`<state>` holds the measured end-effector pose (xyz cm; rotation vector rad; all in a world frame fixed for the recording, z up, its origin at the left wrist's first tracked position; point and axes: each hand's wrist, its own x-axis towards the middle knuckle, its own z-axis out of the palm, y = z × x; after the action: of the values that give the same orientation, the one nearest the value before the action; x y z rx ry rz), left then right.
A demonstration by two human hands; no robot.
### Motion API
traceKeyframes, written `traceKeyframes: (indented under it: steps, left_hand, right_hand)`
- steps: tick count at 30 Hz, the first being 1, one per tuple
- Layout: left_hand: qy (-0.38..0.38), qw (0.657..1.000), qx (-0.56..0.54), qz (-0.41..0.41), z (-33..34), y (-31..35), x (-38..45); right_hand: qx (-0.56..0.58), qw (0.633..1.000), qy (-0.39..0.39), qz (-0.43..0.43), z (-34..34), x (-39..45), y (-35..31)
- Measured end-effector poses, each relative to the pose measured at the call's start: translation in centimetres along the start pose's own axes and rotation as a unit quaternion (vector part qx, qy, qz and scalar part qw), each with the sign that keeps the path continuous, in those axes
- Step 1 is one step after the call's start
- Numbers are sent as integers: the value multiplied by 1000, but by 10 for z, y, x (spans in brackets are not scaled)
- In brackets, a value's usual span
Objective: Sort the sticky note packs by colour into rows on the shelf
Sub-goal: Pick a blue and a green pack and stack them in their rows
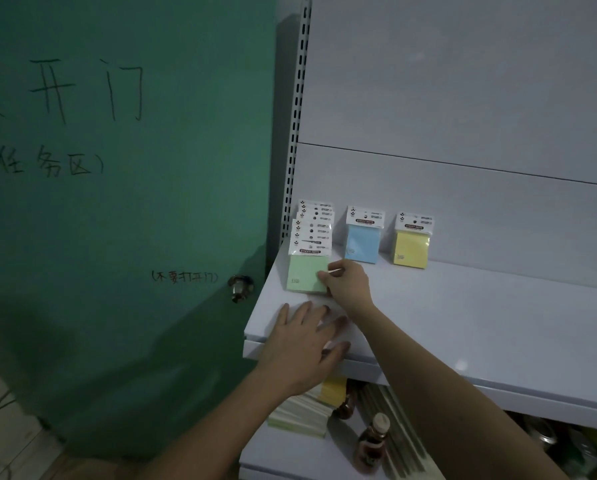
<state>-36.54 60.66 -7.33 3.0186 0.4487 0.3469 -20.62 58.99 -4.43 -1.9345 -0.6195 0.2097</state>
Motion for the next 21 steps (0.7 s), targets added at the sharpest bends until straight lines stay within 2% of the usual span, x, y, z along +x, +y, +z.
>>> traceKeyframes:
  steps: [7, 13, 18, 21]
  left_hand:
    - [50, 999, -5, 6, 4, -1, -1]
    - [80, 997, -1, 7, 11, -3, 1]
    - [50, 998, -25, -9, 9, -1, -1]
    - [43, 998, -37, -22, 6, 0, -2]
  right_hand:
    - [-59, 994, 56, -78, 11, -2, 6]
    - [-53, 994, 46, -79, 12, -3, 7]
    - [-11, 998, 29, -52, -5, -11, 14]
    - [-27, 998, -8, -50, -33, -23, 21]
